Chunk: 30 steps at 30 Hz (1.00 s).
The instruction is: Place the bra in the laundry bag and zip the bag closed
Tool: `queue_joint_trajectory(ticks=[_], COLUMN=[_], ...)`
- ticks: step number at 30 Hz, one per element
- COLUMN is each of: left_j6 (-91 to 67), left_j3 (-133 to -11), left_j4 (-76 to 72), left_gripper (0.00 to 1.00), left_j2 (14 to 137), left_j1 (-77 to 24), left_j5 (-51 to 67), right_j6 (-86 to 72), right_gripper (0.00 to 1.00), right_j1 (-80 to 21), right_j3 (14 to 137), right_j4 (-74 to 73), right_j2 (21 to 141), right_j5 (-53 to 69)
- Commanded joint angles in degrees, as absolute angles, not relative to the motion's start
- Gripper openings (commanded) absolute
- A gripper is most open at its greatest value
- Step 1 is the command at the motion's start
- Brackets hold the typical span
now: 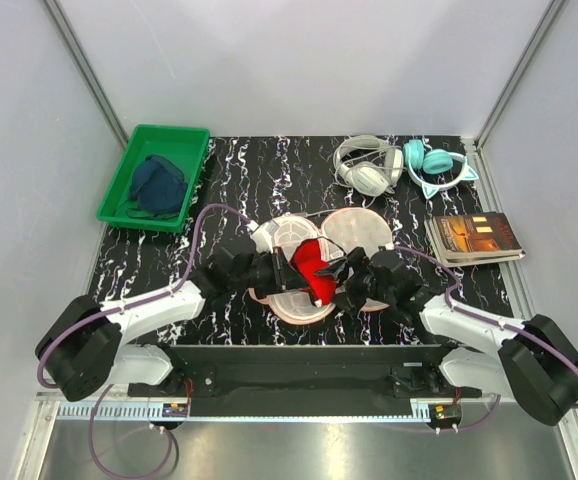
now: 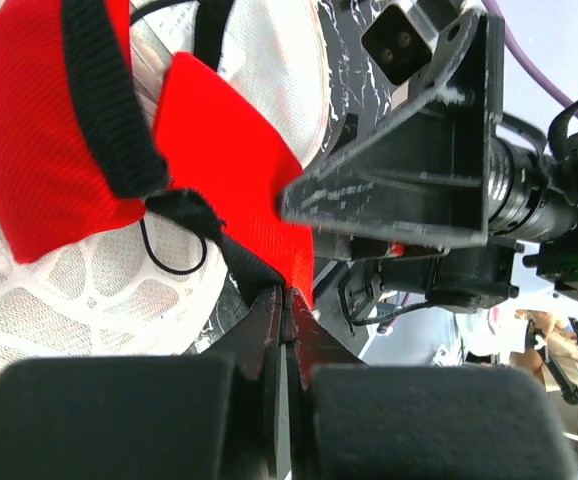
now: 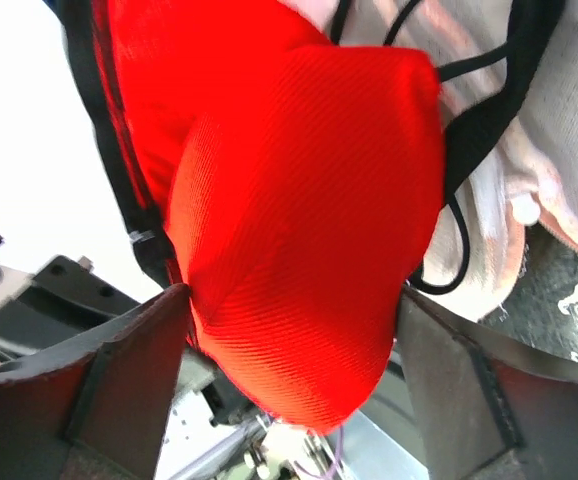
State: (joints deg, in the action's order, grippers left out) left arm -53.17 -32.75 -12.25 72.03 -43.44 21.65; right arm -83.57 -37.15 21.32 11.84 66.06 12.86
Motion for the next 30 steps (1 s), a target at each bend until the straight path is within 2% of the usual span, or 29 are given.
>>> queue_joint_trajectory(ticks=[1, 3, 4, 5, 6, 7, 10, 12, 13, 15, 18, 19, 24, 26, 30], left_j6=[-51.3, -48.0, -46.8, -45.5, -43.7, -43.0, -40.8, -38.9, -38.1, -35.3, -33.6, -33.1, -28.0, -27.5, -25.8], left_j3=[-33.0, -33.1, -34.4, -35.5, -36.6, -39.4, -44.6, -48.1, -49.2, -53.4, -58.3, -59.4, -68.4, -71.1, -76.4], left_j4=[-12.9, -11.2, -6.8, -4.4, -2.3, 2.4, 8.9, 10.9, 11.8, 12.6, 12.7, 12.8, 18.7, 19.4, 21.9], left_gripper=[0.27, 0.40, 0.50, 0.55, 0.59, 0.74, 0.81, 0.91, 0.95, 0.97, 0.99, 0.99, 0.98, 0.97, 0.84], left_j2=[70.5, 67.5, 66.5, 65.7, 65.2, 64.6, 65.6, 67.4, 70.7, 74.9, 83.0, 84.4, 93.4, 95.8, 102.2], left_j1=[-43.3, -43.2, -43.2, -42.6, -41.9, -41.0, -34.2, -31.9, -30.1, -29.0, -29.5, -30.5, -33.9, -34.5, -34.9], left_j5=[24.3, 22.5, 21.5, 19.4, 19.1, 18.8, 17.8, 16.8, 17.7, 19.9, 25.3, 25.1, 19.2, 18.8, 19.2], right_j6=[-84.7, -84.2, -84.2, -84.3, -84.3, -84.3, -83.9, -83.6, -83.4, -82.7, -81.0, -80.4, -78.2, -78.1, -77.4], right_gripper=[0.84, 0.77, 0.71, 0.67, 0.56, 0.54, 0.39, 0.29, 0.29, 0.30, 0.40, 0.43, 0.44, 0.43, 0.41], right_j1=[-37.6, -37.6, -37.6, -37.6, -37.6, -37.6, -37.6, -37.6, -37.6, -37.6, -37.6, -37.6, -37.6, -37.5, -37.6], right_j3=[22.5, 23.0, 23.0, 22.9, 22.7, 22.7, 22.2, 21.6, 21.6, 21.4, 22.1, 22.4, 23.5, 23.3, 23.6], right_j4=[12.1, 12.3, 12.7, 14.0, 14.8, 15.2, 15.6, 14.9, 14.5, 13.5, 11.4, 9.8, 6.5, 6.4, 5.6], right_j2=[65.1, 66.1, 67.1, 67.7, 68.1, 68.7, 68.6, 67.8, 67.4, 66.3, 64.7, 64.3, 62.3, 62.1, 61.9], right_j5=[7.2, 6.9, 6.8, 6.9, 7.1, 7.2, 6.9, 6.8, 6.8, 6.7, 6.5, 6.3, 4.6, 4.6, 4.3])
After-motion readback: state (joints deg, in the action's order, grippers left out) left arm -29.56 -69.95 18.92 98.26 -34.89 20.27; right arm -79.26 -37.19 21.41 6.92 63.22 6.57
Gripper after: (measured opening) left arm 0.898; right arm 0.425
